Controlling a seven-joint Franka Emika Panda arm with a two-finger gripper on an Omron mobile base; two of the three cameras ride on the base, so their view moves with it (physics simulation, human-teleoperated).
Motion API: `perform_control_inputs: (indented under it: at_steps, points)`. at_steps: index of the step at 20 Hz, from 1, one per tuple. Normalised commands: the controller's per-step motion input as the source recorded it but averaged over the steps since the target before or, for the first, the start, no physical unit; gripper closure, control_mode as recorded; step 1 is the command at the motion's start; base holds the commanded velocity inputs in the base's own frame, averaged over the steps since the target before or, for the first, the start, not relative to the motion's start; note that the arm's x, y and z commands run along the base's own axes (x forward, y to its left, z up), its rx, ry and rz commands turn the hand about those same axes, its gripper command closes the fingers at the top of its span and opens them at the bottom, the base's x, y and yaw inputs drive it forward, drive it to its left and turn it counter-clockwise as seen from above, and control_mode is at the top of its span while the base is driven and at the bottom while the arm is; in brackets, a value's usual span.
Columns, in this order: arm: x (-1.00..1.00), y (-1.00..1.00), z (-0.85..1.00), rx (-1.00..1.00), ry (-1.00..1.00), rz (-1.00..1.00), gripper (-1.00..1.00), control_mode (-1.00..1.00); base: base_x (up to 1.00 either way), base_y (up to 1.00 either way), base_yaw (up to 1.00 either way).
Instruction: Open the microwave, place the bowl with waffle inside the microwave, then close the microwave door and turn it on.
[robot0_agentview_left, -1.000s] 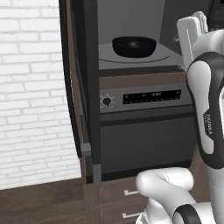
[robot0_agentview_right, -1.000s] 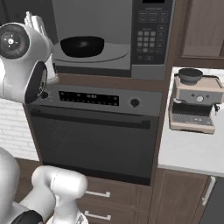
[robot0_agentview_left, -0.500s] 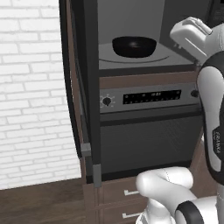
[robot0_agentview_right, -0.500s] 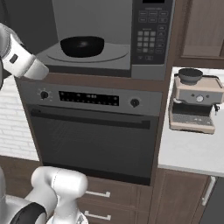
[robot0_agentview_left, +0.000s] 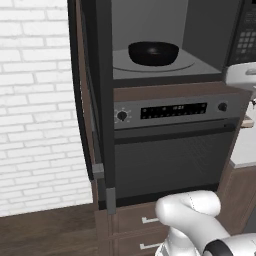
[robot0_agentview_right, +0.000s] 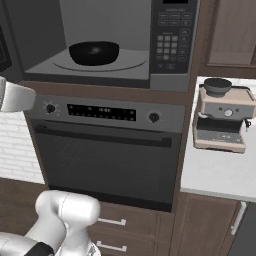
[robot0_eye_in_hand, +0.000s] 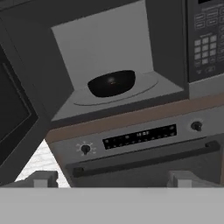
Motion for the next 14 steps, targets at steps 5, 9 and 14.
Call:
perform_control_inputs:
  at_steps: [5,9,14]
  points:
    - [-0.18,0.16,-0.07,-0.05,-0.18,0.0,-1.0,-1.0,0.0,0.0,0.0]
    - [-0.15,0.2,-0.14,-0.04,-0.16,0.01,-1.0,-1.0,0.0,0.0,0.0]
    - [0.0,0.02,-0.34,0.0,-0.12,0.0,-1.0,-1.0,0.0,0.0,0.0]
